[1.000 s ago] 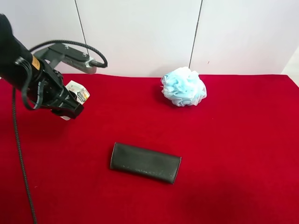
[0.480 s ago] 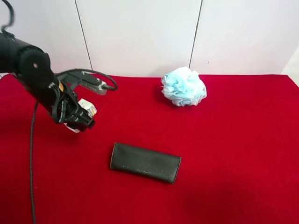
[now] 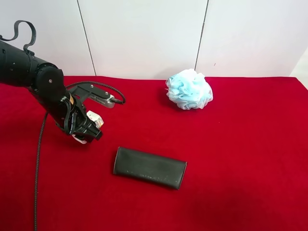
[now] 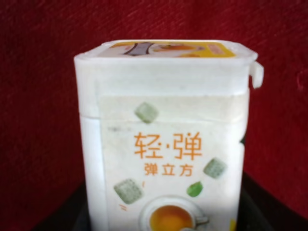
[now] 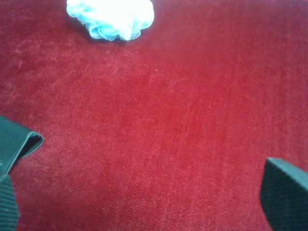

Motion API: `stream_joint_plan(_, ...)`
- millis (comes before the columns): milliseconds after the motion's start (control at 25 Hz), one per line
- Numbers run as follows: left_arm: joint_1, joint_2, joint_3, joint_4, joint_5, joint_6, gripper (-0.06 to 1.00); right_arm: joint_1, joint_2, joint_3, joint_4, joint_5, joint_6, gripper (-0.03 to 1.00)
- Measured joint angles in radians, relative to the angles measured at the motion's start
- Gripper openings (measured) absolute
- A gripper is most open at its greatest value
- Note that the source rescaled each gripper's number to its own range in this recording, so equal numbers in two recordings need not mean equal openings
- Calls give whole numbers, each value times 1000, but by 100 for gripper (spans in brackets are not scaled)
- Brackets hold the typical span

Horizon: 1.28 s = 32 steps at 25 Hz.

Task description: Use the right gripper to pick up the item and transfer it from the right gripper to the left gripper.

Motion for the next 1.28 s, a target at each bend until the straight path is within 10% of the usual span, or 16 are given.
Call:
stream_joint_plan(440, 0, 1, 0, 0, -14, -1, 4, 0, 0, 0, 0, 0, 0, 100)
stream_joint_plan(560, 0, 3, 0, 0, -14, -6, 66, 0, 0, 0, 0, 0, 0, 100)
stream_joint_plan(680, 0, 4, 0, 0, -14, -9, 94, 0, 0, 0, 0, 0, 0, 100)
stream_joint_plan(1280, 0, -232, 0, 0, 201, -22, 100, 0, 0, 0, 0, 0, 0, 100)
